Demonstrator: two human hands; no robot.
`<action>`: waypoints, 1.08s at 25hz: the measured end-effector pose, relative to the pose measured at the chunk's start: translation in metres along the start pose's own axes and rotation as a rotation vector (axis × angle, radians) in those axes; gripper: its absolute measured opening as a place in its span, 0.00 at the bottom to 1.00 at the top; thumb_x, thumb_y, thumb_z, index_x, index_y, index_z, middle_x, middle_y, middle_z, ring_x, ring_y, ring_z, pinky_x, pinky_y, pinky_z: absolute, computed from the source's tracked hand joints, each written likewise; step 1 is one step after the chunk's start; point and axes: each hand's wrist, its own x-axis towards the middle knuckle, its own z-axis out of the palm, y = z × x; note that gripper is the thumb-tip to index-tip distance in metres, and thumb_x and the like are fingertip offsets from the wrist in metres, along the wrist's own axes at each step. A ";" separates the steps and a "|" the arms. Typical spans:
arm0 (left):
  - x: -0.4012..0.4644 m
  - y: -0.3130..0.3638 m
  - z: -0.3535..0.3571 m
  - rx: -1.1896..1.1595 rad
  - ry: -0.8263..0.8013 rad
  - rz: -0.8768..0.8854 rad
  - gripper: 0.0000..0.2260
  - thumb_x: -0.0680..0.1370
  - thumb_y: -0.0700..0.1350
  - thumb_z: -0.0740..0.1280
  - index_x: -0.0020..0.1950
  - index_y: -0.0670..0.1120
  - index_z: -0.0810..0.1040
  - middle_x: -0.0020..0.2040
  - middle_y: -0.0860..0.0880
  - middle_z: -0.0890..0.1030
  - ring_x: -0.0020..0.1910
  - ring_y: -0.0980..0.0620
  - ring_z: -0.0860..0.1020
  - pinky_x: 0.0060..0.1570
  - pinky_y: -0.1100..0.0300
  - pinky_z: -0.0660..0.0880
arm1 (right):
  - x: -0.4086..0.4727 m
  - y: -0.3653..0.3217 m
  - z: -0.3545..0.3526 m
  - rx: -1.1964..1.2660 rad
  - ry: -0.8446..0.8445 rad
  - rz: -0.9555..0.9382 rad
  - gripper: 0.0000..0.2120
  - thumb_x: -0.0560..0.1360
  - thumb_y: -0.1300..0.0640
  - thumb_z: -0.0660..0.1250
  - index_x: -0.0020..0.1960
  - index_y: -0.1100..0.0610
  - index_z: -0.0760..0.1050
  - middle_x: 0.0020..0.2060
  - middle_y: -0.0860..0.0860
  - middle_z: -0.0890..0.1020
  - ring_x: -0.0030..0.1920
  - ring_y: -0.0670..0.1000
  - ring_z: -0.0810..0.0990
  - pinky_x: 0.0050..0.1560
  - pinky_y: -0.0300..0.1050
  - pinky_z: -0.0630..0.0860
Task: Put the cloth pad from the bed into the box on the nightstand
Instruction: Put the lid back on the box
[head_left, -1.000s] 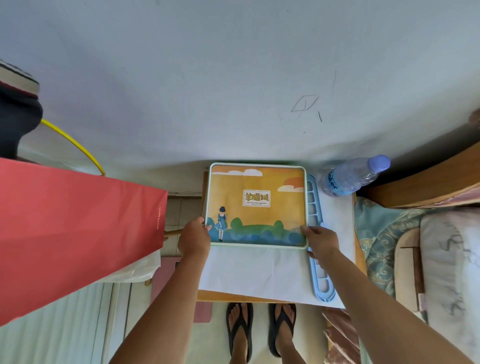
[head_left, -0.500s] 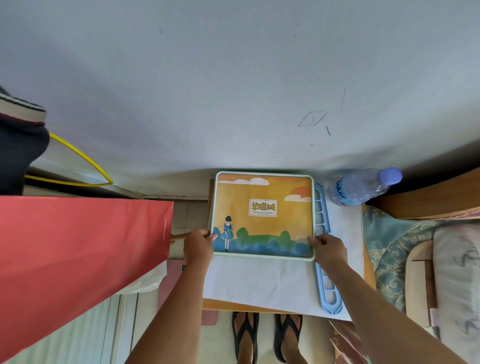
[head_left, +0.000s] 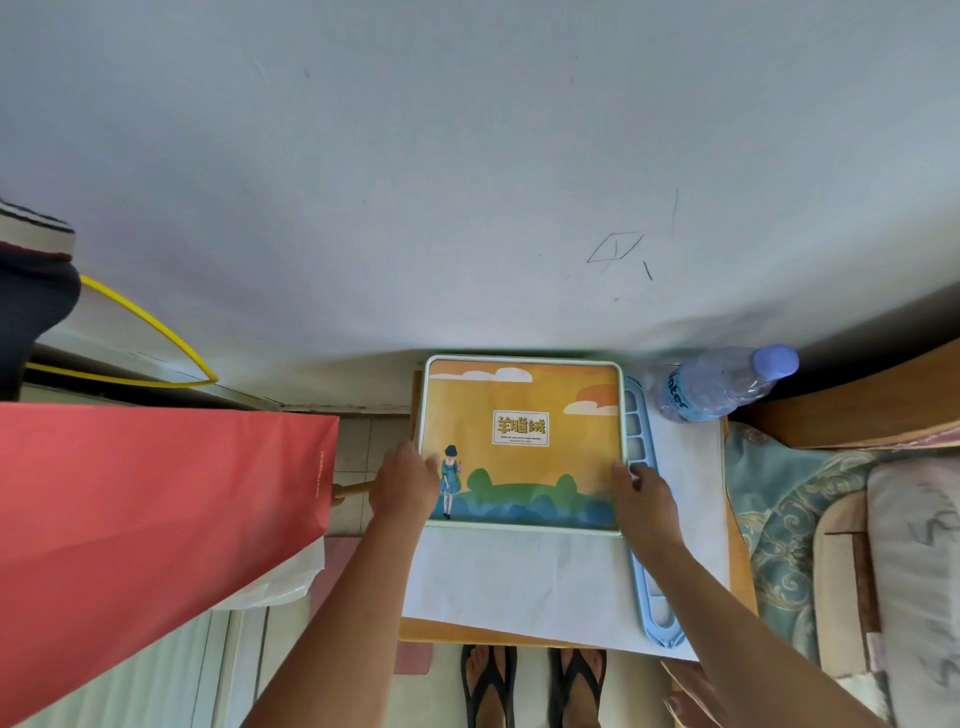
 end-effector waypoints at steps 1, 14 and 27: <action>0.006 0.006 0.001 -0.039 0.053 0.039 0.19 0.81 0.52 0.54 0.57 0.38 0.73 0.55 0.39 0.78 0.53 0.41 0.77 0.46 0.53 0.72 | 0.005 -0.008 0.002 0.019 0.042 -0.018 0.22 0.80 0.46 0.51 0.59 0.62 0.73 0.54 0.60 0.79 0.52 0.60 0.77 0.52 0.53 0.74; 0.085 0.029 0.016 -0.282 0.447 -0.046 0.31 0.82 0.52 0.44 0.32 0.38 0.76 0.27 0.43 0.75 0.30 0.43 0.75 0.29 0.60 0.65 | 0.082 -0.045 0.016 -0.114 0.428 0.131 0.33 0.81 0.46 0.40 0.52 0.68 0.76 0.52 0.69 0.80 0.51 0.67 0.79 0.53 0.58 0.74; 0.087 0.029 0.023 -0.224 0.436 -0.100 0.28 0.83 0.48 0.46 0.29 0.39 0.73 0.25 0.44 0.70 0.25 0.46 0.71 0.25 0.64 0.60 | 0.092 -0.040 0.020 -0.189 0.410 0.098 0.31 0.81 0.48 0.38 0.53 0.66 0.74 0.52 0.70 0.79 0.51 0.67 0.78 0.53 0.59 0.73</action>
